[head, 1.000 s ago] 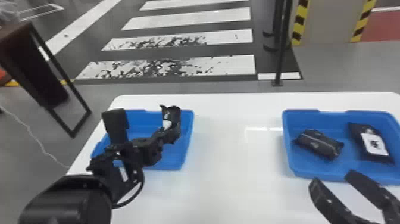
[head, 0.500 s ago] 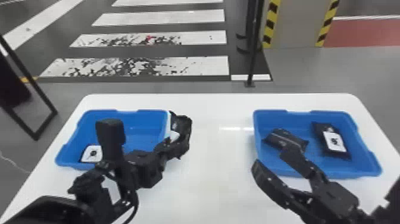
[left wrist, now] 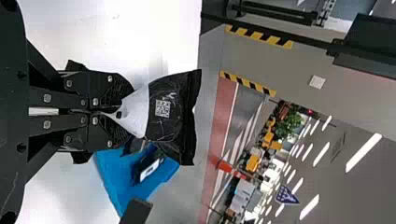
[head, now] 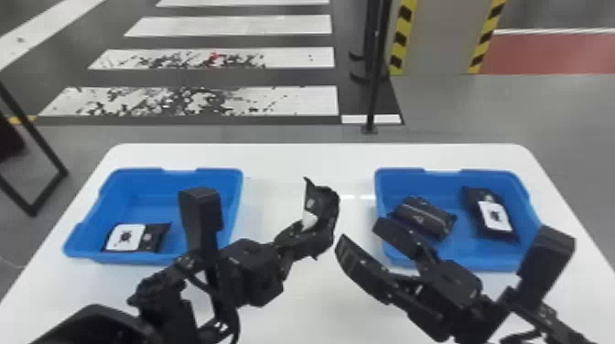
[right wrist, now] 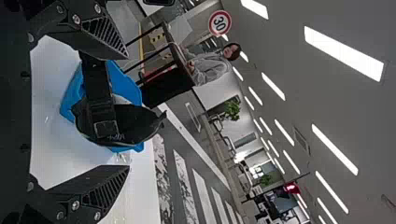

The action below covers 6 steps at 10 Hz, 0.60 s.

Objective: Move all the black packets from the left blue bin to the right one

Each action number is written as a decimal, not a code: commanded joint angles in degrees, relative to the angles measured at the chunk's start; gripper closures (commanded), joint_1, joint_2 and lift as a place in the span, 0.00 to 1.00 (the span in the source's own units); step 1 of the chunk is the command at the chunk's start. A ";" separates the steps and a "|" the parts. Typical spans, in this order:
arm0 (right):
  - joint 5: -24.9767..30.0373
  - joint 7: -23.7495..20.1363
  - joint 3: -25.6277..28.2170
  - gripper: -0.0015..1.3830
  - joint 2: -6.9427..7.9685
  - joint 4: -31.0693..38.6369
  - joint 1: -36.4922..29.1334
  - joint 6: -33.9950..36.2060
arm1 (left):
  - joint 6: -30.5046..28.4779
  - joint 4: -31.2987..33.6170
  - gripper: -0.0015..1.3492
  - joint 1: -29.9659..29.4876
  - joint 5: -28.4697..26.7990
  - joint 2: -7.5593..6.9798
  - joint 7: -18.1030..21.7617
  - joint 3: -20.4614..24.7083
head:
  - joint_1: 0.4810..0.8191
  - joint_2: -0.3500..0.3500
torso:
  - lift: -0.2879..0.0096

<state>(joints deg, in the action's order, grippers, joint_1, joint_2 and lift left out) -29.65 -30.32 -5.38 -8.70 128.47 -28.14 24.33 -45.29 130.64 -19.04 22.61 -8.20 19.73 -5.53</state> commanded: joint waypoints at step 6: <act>-2.57 2.55 -3.08 0.27 -2.37 -5.36 6.62 -1.69 | -0.69 0.07 0.89 1.04 5.73 -1.29 0.58 -7.72 | 0.63 0.41 | 0.50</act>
<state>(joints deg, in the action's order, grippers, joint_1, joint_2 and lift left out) -31.91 -27.77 -8.43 -11.02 123.58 -21.82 22.72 -45.86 130.71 -17.99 28.02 -9.49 20.32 -12.96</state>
